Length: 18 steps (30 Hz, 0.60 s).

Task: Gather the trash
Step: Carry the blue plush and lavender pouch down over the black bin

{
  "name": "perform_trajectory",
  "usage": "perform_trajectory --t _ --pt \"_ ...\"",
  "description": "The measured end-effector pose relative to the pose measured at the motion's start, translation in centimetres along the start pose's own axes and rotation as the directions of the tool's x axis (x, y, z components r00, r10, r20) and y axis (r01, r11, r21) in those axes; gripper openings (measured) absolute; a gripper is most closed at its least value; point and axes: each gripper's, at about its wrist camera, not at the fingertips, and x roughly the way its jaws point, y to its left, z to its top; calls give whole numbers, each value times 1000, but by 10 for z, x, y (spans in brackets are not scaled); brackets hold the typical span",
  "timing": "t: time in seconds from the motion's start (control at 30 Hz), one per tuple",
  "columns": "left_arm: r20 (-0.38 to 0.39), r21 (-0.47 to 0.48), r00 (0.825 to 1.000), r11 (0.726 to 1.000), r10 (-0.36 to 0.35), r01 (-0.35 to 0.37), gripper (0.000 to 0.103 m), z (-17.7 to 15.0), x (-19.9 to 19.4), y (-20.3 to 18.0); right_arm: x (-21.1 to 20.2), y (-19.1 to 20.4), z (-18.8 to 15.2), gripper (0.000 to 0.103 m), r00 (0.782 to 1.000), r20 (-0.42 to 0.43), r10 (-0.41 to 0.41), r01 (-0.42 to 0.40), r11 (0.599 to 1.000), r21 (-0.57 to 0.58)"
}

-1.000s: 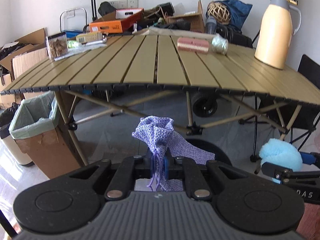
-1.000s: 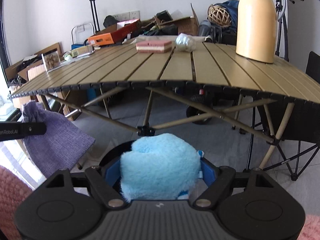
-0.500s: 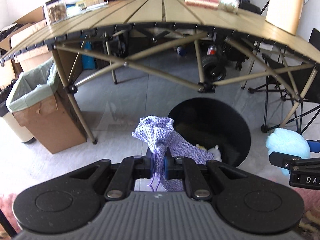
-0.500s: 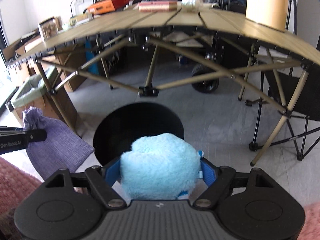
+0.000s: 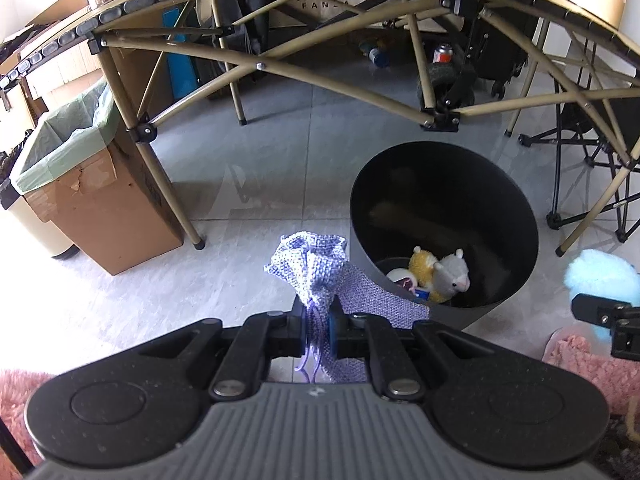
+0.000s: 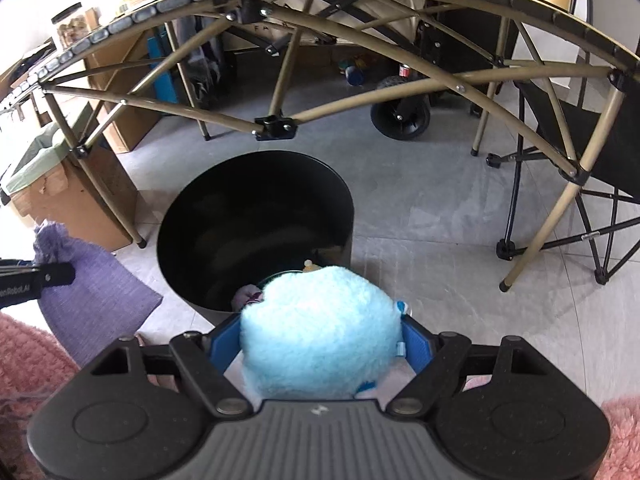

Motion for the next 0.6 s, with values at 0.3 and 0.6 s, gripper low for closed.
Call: perform_trajectory --t 0.3,0.6 --pt "-55 23 998 999 35 -34 10 3 9 -7 5 -11 1 80 1000 2 -20 20 999 35" --pt "-37 54 999 998 17 -15 10 23 5 -26 4 -31 6 80 998 29 -53 50 994 94"
